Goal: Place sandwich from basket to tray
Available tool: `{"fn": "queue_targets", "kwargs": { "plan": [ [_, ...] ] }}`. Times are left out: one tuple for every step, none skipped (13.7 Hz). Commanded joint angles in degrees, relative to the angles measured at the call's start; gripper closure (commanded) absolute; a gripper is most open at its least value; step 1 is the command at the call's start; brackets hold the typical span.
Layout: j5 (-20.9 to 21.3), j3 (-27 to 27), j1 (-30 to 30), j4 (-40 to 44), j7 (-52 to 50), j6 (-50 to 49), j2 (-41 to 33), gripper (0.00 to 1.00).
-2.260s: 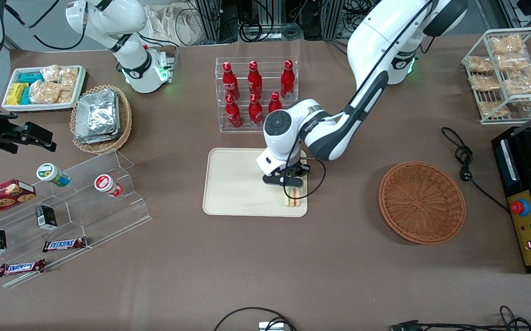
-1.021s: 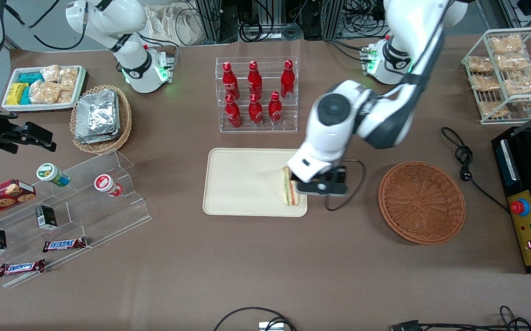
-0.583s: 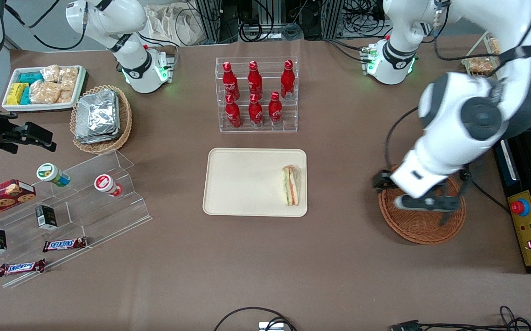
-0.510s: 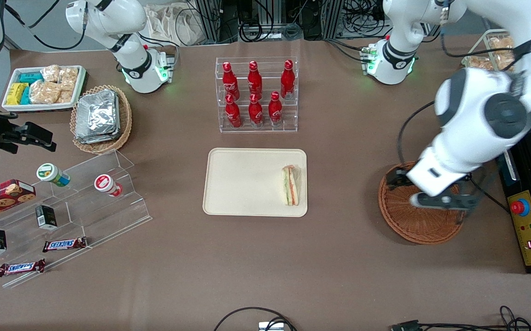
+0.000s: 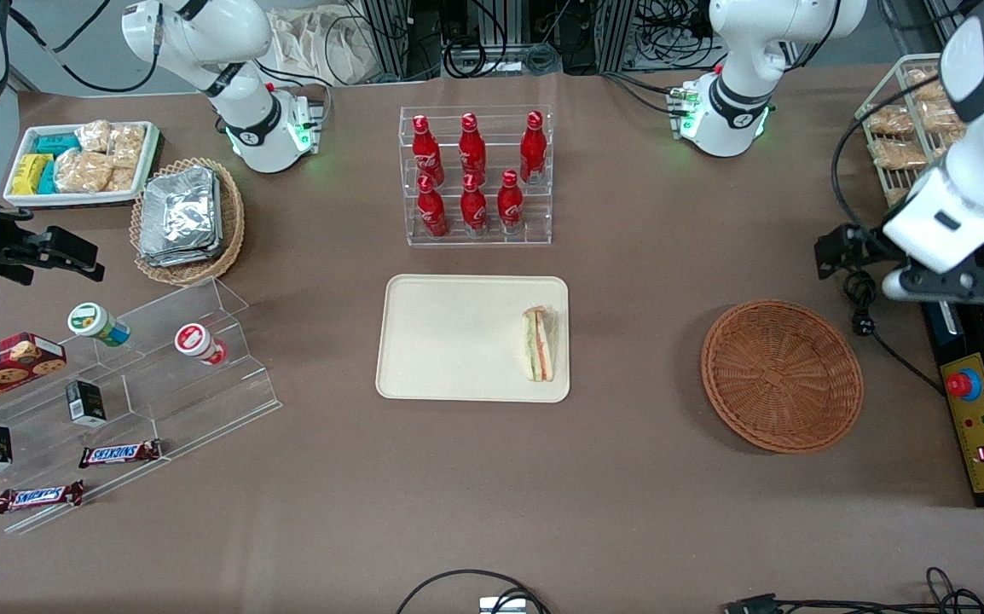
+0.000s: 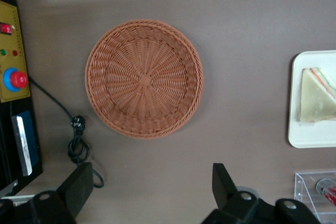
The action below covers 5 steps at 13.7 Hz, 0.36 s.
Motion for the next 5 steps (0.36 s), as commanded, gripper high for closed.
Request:
{"fn": "queue_targets", "kwargs": {
  "plan": [
    [0.9, -0.4, 0.7, -5.9, 0.7, 0.5, -6.3, 0.0],
    [0.9, -0.4, 0.7, -5.9, 0.6, 0.9, -6.2, 0.0],
    [0.4, -0.4, 0.8, -5.9, 0.4, 1.2, -6.1, 0.0],
    [0.4, -0.4, 0.8, -5.9, 0.1, 1.3, -6.0, 0.0],
    [0.5, -0.4, 0.8, -5.9, 0.0, 1.3, -5.9, 0.0]
  ]
}}
